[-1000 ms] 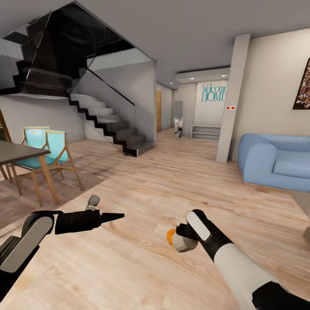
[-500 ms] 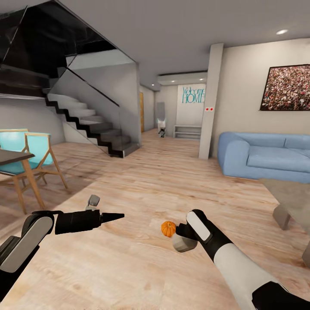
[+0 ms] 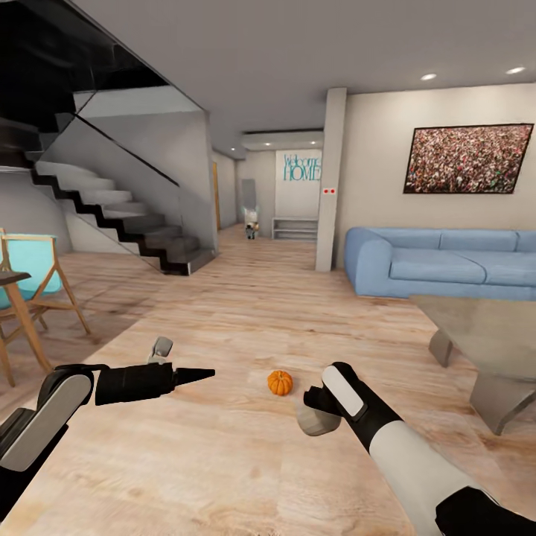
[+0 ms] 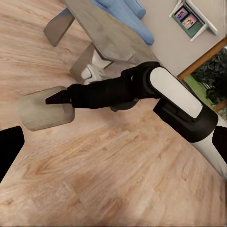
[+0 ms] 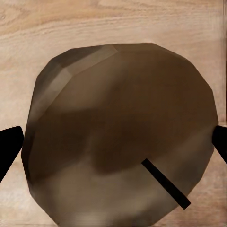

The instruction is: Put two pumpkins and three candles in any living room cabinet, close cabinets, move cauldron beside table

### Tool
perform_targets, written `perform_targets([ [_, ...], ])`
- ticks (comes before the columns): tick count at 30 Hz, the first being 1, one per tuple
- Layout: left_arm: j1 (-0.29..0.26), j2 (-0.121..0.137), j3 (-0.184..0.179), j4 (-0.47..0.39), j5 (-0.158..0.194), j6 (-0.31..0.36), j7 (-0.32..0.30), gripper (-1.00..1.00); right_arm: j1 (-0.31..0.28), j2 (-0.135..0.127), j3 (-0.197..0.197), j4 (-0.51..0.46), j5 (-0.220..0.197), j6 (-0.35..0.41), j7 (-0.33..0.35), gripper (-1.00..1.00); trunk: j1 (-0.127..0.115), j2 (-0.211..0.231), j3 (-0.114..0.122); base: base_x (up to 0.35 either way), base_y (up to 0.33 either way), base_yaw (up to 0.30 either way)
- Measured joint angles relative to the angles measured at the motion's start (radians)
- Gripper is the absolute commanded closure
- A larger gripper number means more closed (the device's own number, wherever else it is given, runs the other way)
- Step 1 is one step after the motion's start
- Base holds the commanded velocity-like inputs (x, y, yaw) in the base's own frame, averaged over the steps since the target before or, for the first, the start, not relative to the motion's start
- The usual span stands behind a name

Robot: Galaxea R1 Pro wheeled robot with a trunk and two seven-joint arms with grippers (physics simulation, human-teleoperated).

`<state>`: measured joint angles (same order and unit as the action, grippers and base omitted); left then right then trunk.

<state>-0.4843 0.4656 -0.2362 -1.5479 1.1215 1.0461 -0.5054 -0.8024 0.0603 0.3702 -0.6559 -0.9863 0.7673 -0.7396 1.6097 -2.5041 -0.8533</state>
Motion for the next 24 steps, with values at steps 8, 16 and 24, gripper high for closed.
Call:
perform_targets([
  [8,0.0,0.0,0.0,0.0,0.0,0.0,0.0,-1.0,0.0,0.001,0.0,0.0,-0.001,0.0,0.0,1.0,0.0,0.0,0.004,-0.136,0.139,-0.274],
  [16,0.0,0.0,0.0,0.0,-0.002,0.0,-0.001,-1.0,0.0,0.001,0.0,0.0,0.0,0.0,0.001,1.0,0.0,0.0,0.009,-0.01,0.01,-0.274],
  [24,0.0,0.0,0.0,0.0,-0.002,0.0,-0.001,-1.0,0.0,0.002,0.0,0.0,0.0,0.0,0.003,1.0,0.0,0.0,0.013,-0.003,0.001,-0.255],
])
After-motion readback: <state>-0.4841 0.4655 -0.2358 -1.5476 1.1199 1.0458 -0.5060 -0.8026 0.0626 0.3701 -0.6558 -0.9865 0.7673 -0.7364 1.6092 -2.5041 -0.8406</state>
